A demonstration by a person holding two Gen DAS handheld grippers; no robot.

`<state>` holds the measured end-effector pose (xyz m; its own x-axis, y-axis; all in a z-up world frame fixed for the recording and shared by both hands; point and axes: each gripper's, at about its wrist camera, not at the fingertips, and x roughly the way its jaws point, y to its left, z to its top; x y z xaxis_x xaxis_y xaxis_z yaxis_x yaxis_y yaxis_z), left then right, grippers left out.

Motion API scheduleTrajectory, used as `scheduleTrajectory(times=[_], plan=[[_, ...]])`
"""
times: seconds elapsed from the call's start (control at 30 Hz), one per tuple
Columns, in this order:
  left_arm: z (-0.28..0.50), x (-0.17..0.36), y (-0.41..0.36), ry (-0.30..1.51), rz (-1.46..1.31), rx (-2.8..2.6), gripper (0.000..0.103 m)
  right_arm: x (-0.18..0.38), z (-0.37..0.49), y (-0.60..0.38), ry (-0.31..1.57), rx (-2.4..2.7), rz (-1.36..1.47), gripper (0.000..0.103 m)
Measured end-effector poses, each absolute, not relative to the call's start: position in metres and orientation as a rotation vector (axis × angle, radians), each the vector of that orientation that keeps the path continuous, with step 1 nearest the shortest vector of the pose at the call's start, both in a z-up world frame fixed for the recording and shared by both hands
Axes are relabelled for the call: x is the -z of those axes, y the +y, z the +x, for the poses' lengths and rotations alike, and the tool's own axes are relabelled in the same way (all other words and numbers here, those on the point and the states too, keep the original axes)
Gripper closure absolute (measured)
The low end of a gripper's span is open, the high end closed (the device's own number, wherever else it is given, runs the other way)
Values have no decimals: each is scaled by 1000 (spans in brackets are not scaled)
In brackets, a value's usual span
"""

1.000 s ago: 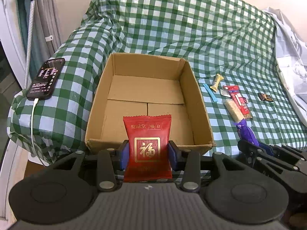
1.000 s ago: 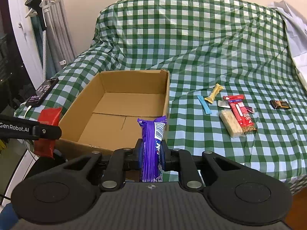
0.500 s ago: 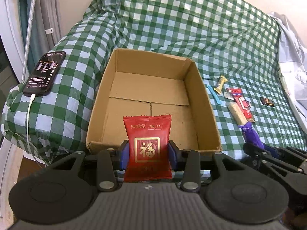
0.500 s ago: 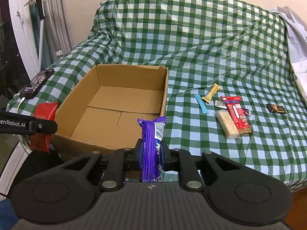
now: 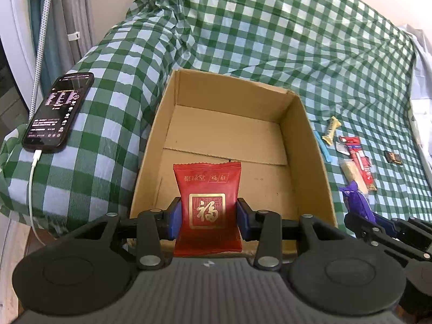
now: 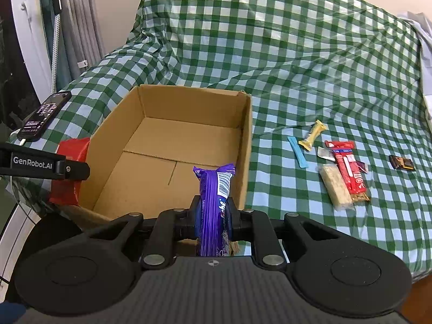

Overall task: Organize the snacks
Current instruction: 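Carry both snacks over the box and open both tools to drop them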

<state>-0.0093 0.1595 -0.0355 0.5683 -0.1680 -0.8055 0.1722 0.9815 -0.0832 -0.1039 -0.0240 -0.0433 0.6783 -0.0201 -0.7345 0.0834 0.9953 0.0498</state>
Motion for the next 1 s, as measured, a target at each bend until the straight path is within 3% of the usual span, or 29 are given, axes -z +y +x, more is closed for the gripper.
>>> scheduleTrajectory(times=[1.0], plan=[[104,108,133,1071,137,87,56,104,15,-17,941,23,133,85]])
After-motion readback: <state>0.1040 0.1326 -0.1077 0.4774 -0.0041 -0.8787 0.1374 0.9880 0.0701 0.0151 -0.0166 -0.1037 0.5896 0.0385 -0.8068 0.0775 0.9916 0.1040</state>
